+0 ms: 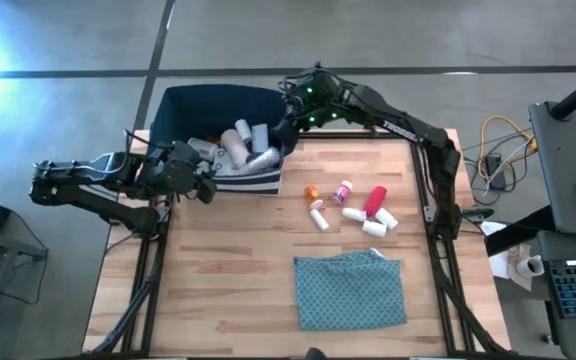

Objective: Pick & place medical supplies in basket/bin
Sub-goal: Put the orange pill bottle into the blue bin

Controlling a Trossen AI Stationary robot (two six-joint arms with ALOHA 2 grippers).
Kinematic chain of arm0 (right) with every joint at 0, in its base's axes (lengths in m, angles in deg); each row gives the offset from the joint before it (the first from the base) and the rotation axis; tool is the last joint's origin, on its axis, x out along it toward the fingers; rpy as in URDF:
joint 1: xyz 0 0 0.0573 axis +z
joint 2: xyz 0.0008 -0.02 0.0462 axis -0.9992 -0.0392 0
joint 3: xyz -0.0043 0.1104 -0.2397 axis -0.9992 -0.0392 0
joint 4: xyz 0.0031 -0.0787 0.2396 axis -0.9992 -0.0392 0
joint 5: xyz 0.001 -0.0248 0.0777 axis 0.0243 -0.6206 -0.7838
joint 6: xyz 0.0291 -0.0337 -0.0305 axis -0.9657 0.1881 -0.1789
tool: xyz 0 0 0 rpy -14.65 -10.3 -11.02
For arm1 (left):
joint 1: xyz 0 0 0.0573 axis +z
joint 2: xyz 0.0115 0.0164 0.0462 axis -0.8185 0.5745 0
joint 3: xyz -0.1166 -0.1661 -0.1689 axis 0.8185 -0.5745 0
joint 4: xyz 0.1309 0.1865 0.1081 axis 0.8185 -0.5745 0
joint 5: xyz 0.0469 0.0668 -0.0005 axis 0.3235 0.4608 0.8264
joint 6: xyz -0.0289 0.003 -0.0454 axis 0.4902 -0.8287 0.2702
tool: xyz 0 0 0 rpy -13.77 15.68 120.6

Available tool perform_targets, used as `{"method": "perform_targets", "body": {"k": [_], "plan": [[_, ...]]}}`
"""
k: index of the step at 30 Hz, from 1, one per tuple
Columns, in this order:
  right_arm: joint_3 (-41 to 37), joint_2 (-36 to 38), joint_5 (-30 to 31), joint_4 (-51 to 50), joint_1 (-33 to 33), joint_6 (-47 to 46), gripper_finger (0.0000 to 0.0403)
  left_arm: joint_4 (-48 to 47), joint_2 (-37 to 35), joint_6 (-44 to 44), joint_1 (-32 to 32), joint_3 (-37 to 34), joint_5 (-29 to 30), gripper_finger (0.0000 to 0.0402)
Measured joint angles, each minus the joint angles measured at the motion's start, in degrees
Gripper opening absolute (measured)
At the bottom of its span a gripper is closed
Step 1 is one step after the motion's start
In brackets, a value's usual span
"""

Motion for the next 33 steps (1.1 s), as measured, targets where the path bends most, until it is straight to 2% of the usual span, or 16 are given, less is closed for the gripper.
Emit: {"method": "perform_targets", "body": {"k": [10,15,18,20,25,33], "plan": [[-0.26,1.05,1.94,-1.97,0.09,2.22,0.0251,-0.02,0.0,-0.02,0.0,-0.02,-0.28,0.023],[-1.35,1.07,2.08,-18.01,0.04,3.35,0.0249,-0.07,-0.17,-0.02,0.0,-0.02,-0.15,0.023],[-4.98,1.1,2.09,-25.72,0.09,3.35,0.0249,-0.09,-0.2,-0.03,0.02,-0.02,0.82,0.023],[-8.5,1.05,2.09,-27.48,0.09,2.73,0.025,-0.06,-0.2,-0.02,0.02,-0.02,1.89,0.023],[-19.3,1.01,1.68,-24.76,0.24,1.17,0.025,-0.17,-0.22,-0.04,0.02,-0.02,2.05,0.023],[-34.85,0.99,-2.28,-10.67,0.91,-3.89,0.0253,-2.34,-0.22,-0.07,0.04,-0.02,2.12,0.023]]}}
